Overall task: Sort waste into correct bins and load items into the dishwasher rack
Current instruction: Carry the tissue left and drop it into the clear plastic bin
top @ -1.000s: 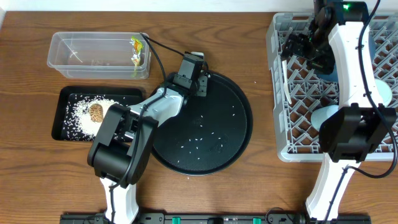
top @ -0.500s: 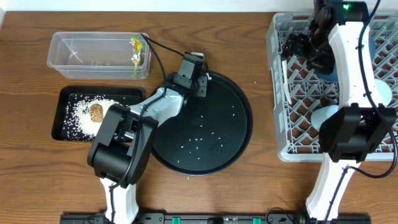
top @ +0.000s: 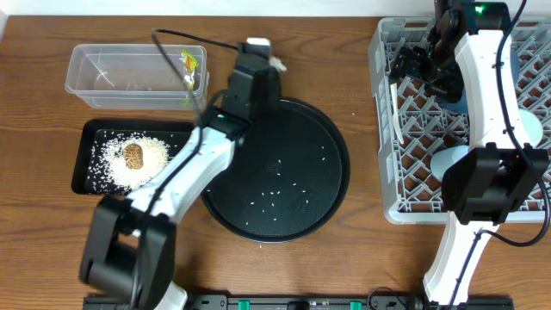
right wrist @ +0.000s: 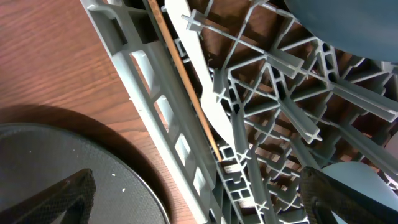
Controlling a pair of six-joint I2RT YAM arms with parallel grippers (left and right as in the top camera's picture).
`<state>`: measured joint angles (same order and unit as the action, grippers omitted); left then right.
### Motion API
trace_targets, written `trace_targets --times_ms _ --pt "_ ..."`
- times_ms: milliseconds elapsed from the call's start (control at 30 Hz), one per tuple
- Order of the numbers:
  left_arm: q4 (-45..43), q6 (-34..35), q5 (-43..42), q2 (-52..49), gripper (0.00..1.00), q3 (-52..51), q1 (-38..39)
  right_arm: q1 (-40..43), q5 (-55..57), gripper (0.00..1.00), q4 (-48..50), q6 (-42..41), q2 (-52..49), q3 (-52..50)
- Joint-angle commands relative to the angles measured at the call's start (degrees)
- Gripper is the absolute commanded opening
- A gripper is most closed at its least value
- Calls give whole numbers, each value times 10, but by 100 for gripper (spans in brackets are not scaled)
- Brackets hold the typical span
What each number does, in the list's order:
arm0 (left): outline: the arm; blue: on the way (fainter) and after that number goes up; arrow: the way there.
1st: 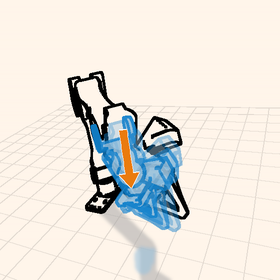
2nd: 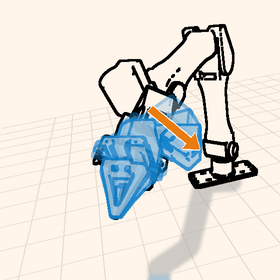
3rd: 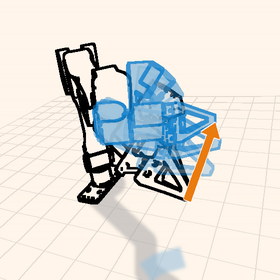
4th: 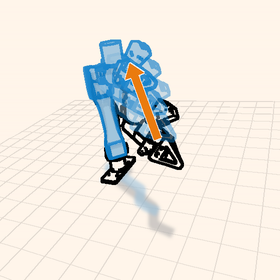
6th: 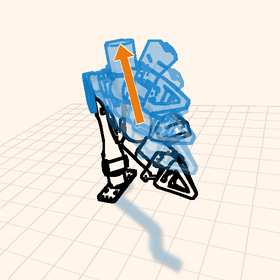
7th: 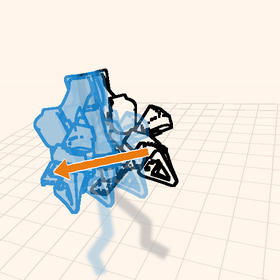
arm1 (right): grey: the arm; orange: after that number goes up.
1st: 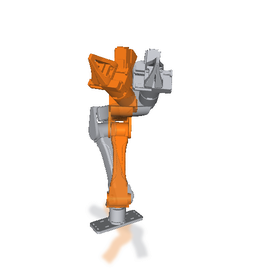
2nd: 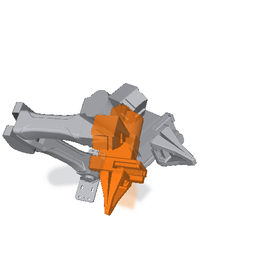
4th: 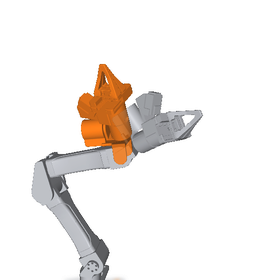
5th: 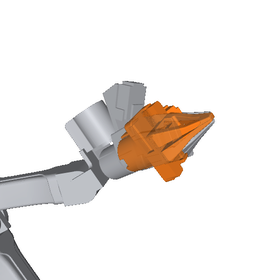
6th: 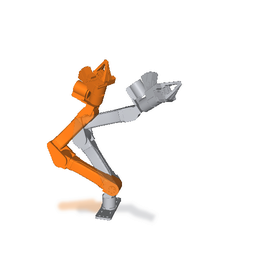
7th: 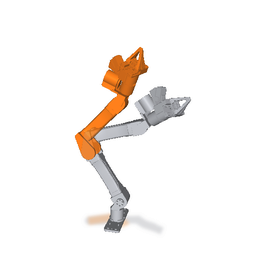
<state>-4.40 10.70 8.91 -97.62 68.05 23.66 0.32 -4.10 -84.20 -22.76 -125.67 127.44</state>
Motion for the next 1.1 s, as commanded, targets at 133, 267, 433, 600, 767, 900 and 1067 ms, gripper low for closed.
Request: trace_targets --times_ms 133,267,433,600,767,900,1067 --pt "-41 -110 102 10 6 2 -77 -7 0 99 0 7 9 12" --pt "-72 -109 96 10 6 2 -147 -7 0 99 0 7 9 12" --pt "-94 -111 83 7 6 2 -233 -7 0 99 0 7 9 12" --pt "-91 -111 -19 -24 6 2 -293 -7 0 99 0 7 9 12" --pt "-111 -111 -25 -70 6 2 -318 -7 0 99 0 7 9 12" --pt "-135 -111 -25 -89 7 2 -324 -7 0 99 0 7 9 12" --pt "-143 -111 -25 -94 73 2 -323 -7 0 99 0 7 9 12"
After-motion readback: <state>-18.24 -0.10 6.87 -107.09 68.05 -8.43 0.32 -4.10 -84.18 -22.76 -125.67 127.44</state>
